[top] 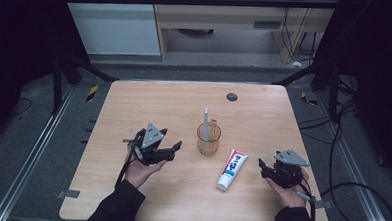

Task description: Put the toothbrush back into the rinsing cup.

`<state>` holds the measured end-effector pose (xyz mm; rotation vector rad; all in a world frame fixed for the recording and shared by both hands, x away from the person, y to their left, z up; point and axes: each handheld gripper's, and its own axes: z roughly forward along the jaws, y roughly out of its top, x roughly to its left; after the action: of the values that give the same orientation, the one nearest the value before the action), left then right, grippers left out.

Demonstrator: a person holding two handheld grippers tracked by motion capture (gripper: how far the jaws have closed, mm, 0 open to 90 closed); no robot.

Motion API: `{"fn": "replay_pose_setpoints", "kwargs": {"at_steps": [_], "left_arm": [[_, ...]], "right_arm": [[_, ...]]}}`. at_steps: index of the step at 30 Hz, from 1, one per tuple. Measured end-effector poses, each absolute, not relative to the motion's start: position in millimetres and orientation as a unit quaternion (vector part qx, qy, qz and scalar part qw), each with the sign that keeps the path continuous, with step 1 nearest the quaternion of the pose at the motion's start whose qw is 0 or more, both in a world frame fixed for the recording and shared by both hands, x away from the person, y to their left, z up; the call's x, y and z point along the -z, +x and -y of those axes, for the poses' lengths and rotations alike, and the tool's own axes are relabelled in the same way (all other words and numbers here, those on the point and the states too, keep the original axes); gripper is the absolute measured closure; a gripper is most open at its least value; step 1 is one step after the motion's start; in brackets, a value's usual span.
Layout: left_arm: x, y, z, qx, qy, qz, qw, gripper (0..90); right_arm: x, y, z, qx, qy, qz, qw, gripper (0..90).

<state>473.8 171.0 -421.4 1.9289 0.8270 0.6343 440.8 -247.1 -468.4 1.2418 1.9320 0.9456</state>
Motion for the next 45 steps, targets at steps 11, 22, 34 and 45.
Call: {"fn": "replay_pose_setpoints", "kwargs": {"at_steps": [11,22,34,45], "left_arm": [[446.3,452.2,-223.3,-0.267,0.768,-0.401,0.423,33.9],[455.4,440.2,-261.0,-0.288,0.750,-0.437,0.404,36.6],[467.5,449.4,-272.4,-0.285,0.745,-0.458,0.392,38.6],[470.1,452.8,-275.5,-0.287,0.745,-0.466,0.381,40.1]], "right_arm": [[463.0,437.1,231.0,-0.376,0.456,-0.750,0.296,38.8],[459.1,438.2,215.4,-0.387,0.449,-0.769,0.241,59.9],[456.0,444.6,190.9,-0.404,0.425,-0.786,0.197,83.8],[459.5,454.1,176.5,-0.418,0.429,-0.784,0.165,90.0]]}}
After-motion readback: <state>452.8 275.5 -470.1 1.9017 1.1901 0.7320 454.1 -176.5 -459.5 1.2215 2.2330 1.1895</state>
